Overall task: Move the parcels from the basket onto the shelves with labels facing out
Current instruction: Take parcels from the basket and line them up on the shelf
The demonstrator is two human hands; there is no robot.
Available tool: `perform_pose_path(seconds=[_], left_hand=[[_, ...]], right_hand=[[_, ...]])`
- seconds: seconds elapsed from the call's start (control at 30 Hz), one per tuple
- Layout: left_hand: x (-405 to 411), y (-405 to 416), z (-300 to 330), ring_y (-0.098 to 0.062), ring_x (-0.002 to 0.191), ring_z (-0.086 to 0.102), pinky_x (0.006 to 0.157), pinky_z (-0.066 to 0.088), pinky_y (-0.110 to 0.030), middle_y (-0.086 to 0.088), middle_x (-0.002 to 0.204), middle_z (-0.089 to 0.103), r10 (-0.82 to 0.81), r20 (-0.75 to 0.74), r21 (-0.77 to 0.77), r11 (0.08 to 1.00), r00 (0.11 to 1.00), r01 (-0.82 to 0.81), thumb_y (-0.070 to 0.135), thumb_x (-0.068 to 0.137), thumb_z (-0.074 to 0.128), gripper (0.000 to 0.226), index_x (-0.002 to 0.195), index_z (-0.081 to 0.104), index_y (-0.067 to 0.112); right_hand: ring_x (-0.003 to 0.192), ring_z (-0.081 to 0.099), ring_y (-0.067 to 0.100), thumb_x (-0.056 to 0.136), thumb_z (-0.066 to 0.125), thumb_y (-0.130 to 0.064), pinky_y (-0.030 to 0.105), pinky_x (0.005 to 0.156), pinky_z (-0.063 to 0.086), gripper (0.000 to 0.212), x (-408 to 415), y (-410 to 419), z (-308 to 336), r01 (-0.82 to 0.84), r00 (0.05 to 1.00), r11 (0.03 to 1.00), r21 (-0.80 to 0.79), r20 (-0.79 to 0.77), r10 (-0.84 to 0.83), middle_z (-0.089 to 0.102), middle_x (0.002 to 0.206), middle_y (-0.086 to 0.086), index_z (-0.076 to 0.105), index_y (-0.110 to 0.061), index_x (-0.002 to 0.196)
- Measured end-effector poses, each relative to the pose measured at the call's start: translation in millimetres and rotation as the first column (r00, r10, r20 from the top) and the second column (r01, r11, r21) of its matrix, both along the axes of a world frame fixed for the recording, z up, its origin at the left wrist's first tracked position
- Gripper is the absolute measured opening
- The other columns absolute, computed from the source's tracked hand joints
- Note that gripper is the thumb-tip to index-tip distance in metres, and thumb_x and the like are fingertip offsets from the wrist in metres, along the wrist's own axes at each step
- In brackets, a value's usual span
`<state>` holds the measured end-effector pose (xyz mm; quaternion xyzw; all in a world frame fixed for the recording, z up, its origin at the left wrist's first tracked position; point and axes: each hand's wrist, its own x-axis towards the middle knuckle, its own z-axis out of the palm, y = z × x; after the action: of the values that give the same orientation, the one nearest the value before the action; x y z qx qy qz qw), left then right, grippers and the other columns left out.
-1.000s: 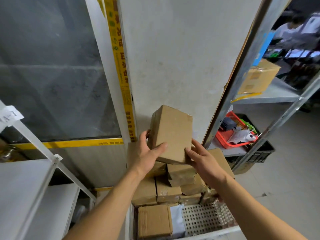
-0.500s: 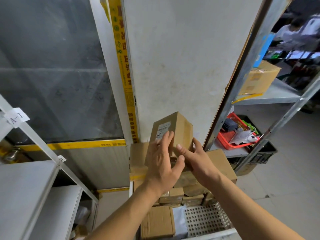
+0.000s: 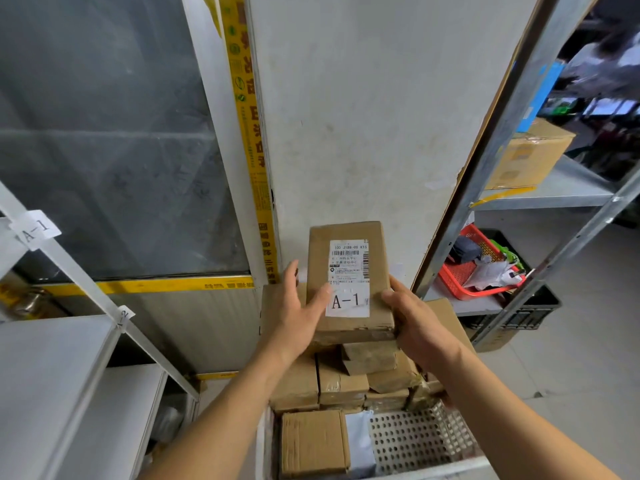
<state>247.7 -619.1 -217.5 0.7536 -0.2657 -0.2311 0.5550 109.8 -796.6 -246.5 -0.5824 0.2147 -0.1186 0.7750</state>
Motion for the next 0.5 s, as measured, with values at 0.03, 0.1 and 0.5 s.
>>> perform_pose_path(seconds=[0.03, 0.1, 0.5], left_hand=[[5, 0, 0, -0.009, 0.131, 0.056, 0.104, 0.049, -0.024, 0.011, 0.151, 0.051, -0.036, -0.111, -0.022, 0.999, 0.993, 0.034, 0.043, 0.102, 0.063, 0.073, 0.163, 0.026, 0.031], [11, 2, -4, -0.002, 0.115, 0.068, 0.090, 0.057, -0.020, 0.013, 0.137, 0.067, -0.100, -0.246, -0.065, 0.994, 0.964, 0.087, 0.037, 0.103, 0.063, 0.056, 0.155, 0.042, 0.032], [29, 32, -34, -0.007, 0.116, 0.070, 0.103, 0.057, -0.045, 0.022, 0.125, 0.073, 0.104, -0.189, 0.049, 0.994, 0.976, -0.097, 0.049, 0.100, 0.061, 0.034, 0.133, 0.054, 0.057]], right_hand=[[0.138, 0.056, 0.042, 0.101, 0.054, -0.025, 0.060, 0.115, 0.042, 0.058, 1, -1, 0, -0.019, 1.000, 1.000, 0.004, 0.011, 0.019, 0.058, 0.149, 0.020, 0.042, -0.017, 0.157], [0.141, 0.053, 0.041, 0.104, 0.052, -0.023, 0.057, 0.119, 0.038, 0.055, 4, -2, -1, -0.032, 0.999, 0.999, -0.029, 0.001, 0.032, 0.058, 0.151, 0.019, 0.044, -0.018, 0.158], [0.132, 0.062, 0.008, 0.109, 0.051, -0.037, 0.044, 0.104, 0.056, 0.048, 33, 9, 8, -0.239, 0.963, 0.945, -0.223, -0.179, 0.201, 0.066, 0.142, -0.015, 0.045, -0.039, 0.156]])
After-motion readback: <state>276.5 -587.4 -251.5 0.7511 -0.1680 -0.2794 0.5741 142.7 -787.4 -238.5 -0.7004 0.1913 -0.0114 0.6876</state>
